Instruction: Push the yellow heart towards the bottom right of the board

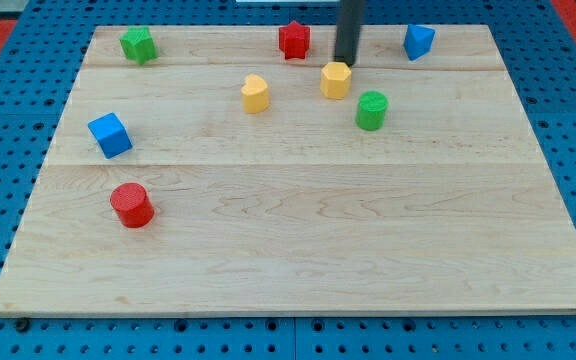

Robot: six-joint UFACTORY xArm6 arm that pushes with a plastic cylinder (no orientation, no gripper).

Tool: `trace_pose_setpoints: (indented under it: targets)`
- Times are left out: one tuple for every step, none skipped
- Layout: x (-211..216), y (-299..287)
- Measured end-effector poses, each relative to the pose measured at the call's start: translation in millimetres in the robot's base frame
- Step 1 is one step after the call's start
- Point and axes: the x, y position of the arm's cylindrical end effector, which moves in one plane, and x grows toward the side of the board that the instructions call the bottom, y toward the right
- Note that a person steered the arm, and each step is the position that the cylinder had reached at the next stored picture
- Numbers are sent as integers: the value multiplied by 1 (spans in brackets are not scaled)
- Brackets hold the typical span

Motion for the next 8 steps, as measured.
trace_pose_setpoints:
  targets:
    - [2,-64]
    - [25,-21]
    - [42,56]
    - [56,122]
    - [43,123]
    - [30,140]
    - [77,156]
    - [124,156]
